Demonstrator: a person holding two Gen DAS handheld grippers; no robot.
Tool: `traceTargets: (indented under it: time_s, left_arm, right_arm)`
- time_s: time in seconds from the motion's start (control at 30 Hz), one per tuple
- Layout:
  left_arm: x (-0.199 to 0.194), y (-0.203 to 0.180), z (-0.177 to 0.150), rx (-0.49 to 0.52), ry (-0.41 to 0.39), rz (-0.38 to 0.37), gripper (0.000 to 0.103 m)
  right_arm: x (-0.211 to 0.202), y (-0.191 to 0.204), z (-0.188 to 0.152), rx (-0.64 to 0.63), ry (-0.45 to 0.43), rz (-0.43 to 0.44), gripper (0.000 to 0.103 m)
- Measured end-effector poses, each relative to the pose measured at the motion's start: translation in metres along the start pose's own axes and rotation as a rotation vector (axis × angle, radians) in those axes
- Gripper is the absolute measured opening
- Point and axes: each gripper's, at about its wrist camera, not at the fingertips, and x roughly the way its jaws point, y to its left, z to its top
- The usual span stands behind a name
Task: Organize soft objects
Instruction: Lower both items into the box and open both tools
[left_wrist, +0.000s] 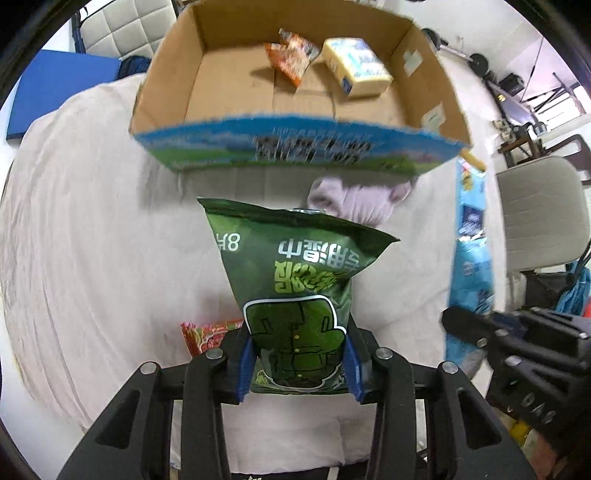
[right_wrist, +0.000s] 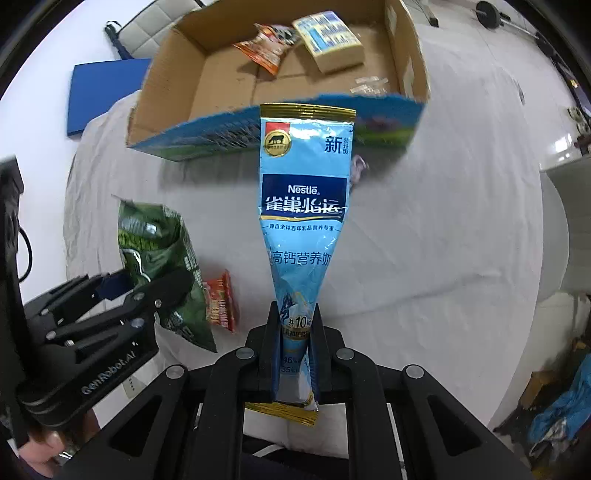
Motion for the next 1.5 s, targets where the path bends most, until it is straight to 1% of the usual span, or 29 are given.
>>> traceTargets:
  time_s: [0.07,0.17,0.27,0.3,0.37,0.43,0.53,0.6,0.67,0.8,0.83,0.9,1.0,1.13,1.27,1.43,1.5]
  left_arm:
    - [-0.005,0.005,0.009,-0.010,-0.011,-0.012,0.037]
    - [-0.010,0.013,0.016,-0.039,-0.019,-0.027,0.037]
    - [-0.030,0.025,0.029,-0.039,-0.041,-0.049,0.037]
    - [-0.032,0.024,0.035,-0.037,-0.048,-0.051,0.037]
    - [-0.048,0.025,0.048,-0.026,-0.077,-0.044,0.037]
    - [-0.061,0.027,0.061,-0.013,-0.102,-0.038,0.037]
    - [-0.078,0.029,0.088,0.013,-0.142,-0.022,0.037]
    - [-0.085,0.034,0.108,0.022,-0.160,-0.008,0.037]
    - [-0.085,0.039,0.129,0.023,-0.163,0.004,0.037]
    - [-0.064,0.052,0.165,0.016,-0.115,0.008,0.037]
    - [-0.055,0.054,0.174,0.025,-0.088,0.012,0.037]
    - [-0.034,0.061,0.191,0.012,-0.038,0.013,0.037]
    - [-0.004,0.065,0.207,0.015,0.031,0.022,0.037]
    - [0.042,0.068,0.222,0.030,0.118,0.050,0.037]
    - [0.076,0.072,0.231,0.032,0.185,0.051,0.037]
    - [0.103,0.067,0.237,0.049,0.247,0.058,0.037]
    - [0.111,0.064,0.239,0.062,0.272,0.076,0.038]
  right_arm:
    - [-0.010,-0.001,0.008,-0.009,-0.012,-0.009,0.013]
    - [-0.022,0.002,0.015,-0.013,-0.021,0.002,0.013]
    - [-0.051,-0.002,0.014,-0.029,-0.041,0.024,0.013]
    - [-0.059,0.000,0.017,-0.035,-0.051,0.026,0.013]
    - [-0.073,0.004,0.022,-0.053,-0.079,0.021,0.013]
    - [-0.094,0.009,0.034,-0.064,-0.113,0.022,0.013]
    - [-0.112,0.015,0.056,-0.074,-0.154,0.013,0.013]
    - [-0.117,0.019,0.072,-0.073,-0.173,-0.007,0.013]
    - [-0.118,0.016,0.092,-0.063,-0.174,-0.025,0.013]
    - [-0.103,0.005,0.137,-0.021,-0.162,-0.104,0.013]
    - [-0.097,0.001,0.144,-0.011,-0.149,-0.108,0.013]
    - [-0.082,-0.006,0.161,0.020,-0.127,-0.134,0.013]
    - [-0.055,-0.019,0.187,0.057,-0.080,-0.174,0.013]
    - [-0.028,-0.030,0.204,0.075,-0.037,-0.206,0.013]
    - [-0.001,-0.036,0.223,0.093,-0.004,-0.232,0.013]
    - [0.017,-0.037,0.234,0.095,0.017,-0.267,0.013]
    - [0.025,-0.041,0.237,0.095,0.032,-0.271,0.013]
